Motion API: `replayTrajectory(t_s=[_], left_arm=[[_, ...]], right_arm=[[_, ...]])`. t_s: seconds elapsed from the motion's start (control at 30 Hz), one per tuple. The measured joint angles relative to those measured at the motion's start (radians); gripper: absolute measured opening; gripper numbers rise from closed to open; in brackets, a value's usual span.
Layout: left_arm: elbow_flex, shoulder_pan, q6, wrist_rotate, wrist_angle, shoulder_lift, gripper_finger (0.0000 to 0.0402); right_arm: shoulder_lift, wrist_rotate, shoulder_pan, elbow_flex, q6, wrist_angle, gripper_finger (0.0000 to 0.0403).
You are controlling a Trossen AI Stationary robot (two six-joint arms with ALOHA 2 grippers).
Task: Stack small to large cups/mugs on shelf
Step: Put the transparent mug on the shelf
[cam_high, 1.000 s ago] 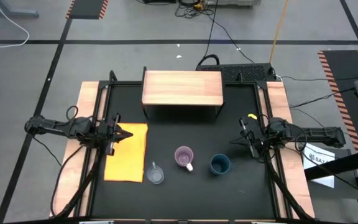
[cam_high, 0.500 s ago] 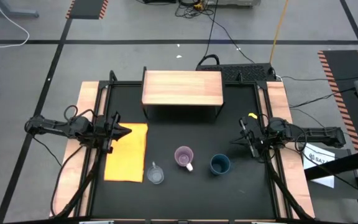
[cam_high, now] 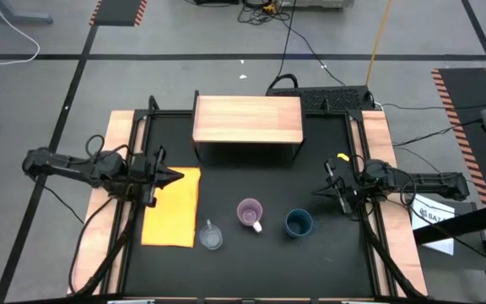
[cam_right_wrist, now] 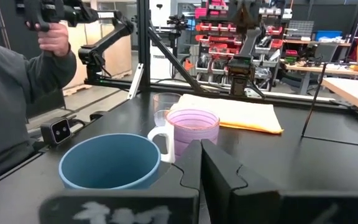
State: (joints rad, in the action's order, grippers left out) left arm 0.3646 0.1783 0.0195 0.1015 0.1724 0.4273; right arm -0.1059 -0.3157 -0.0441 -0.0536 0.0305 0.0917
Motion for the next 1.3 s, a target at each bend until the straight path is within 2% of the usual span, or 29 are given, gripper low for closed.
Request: replayTrajectory(t_s=[0.27,0.77,0.93,1.1,1.3], left_arm=[[0.037,0.0,-0.052,-0.025,0.095,0.104,0.0],[0.037,0.001,0.041,-0.081,0.226,0.291,0.0],[0.037,0.034,0.06,-0.141,0.276,0.336,0.0],[0.037,0.119,0.027,-0.051,0.302,0.366,0.0],[0.037,0.187,0.009,-0.016,0.304,0.366,0.0]], right_arm=[[0.0,0.0,0.0,0.0,-0.026,-0.011,0.0],[0.0,0.0,0.0,0.0,-0.019,-0.013,0.0],[0.0,0.0,0.0,0.0,-0.019,-0.013,0.0],[0.0,0.0,0.0,0.0,-0.02,-0.014,0.0],[0.0,0.0,0.0,0.0,-0.022,-0.014,0.0]])
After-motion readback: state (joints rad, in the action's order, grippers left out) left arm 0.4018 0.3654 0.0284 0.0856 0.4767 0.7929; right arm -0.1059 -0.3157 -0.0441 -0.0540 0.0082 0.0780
